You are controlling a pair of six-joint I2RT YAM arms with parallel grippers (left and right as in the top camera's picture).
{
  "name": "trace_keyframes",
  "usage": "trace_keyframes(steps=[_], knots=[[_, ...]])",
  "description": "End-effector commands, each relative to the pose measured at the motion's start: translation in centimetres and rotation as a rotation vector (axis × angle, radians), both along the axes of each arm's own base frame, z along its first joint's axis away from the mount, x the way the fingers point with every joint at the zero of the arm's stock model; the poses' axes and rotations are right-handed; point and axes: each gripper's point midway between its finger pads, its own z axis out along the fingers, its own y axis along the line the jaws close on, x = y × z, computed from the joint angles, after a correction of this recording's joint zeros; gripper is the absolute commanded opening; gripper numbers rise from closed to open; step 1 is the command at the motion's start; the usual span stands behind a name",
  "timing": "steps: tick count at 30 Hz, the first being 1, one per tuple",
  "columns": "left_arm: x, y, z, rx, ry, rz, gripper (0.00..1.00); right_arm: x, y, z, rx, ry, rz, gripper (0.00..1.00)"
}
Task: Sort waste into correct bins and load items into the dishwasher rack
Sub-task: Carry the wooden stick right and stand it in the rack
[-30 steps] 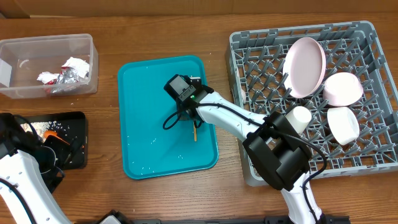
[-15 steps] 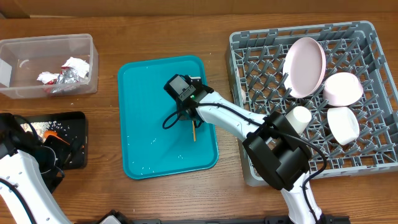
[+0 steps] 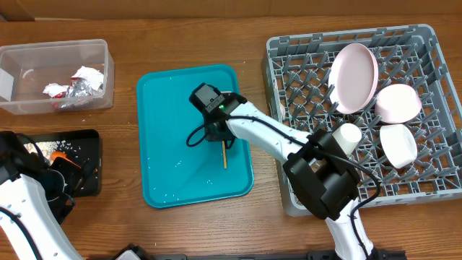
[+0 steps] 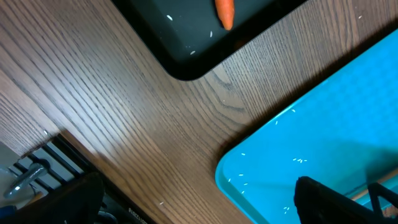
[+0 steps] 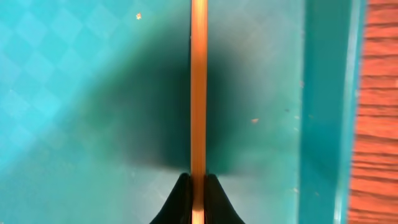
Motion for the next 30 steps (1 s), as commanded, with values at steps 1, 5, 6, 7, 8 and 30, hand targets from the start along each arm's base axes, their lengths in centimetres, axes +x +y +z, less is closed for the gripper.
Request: trace_keyframes(steps=[1, 5, 6, 7, 8, 30], knots=[[0.3, 0.2, 0.9, 0.014, -0.035, 0.021, 1.00, 2.1, -0.3, 6.4, 0.094, -0.094, -0.039, 0.04], [0.3, 0.2, 0.9, 0.014, -0.035, 0.021, 1.00, 2.9, -2.7, 11.0, 0.123, -0.146, -0.064, 0.04], [0.3, 0.2, 0.9, 0.014, -0.035, 0.021, 1.00, 3.2, -3.4, 12.2, 0.129, -0.164, -0.063, 0.04], [0.3, 0.2, 0.9, 0.014, -0.035, 0.021, 1.00, 3.5, -4.2, 13.6, 0.138, -0.188, -0.050, 0.04], [0.3, 0.2, 0.9, 0.014, -0.035, 0.021, 1.00, 3.7, -4.7, 14.5, 0.142, -0.204, -0.034, 0.04], [0.3, 0.2, 0.9, 0.014, -0.035, 0.021, 1.00, 6.9, -18.5, 15.0, 0.172, -0.195, 0.053, 0.04]])
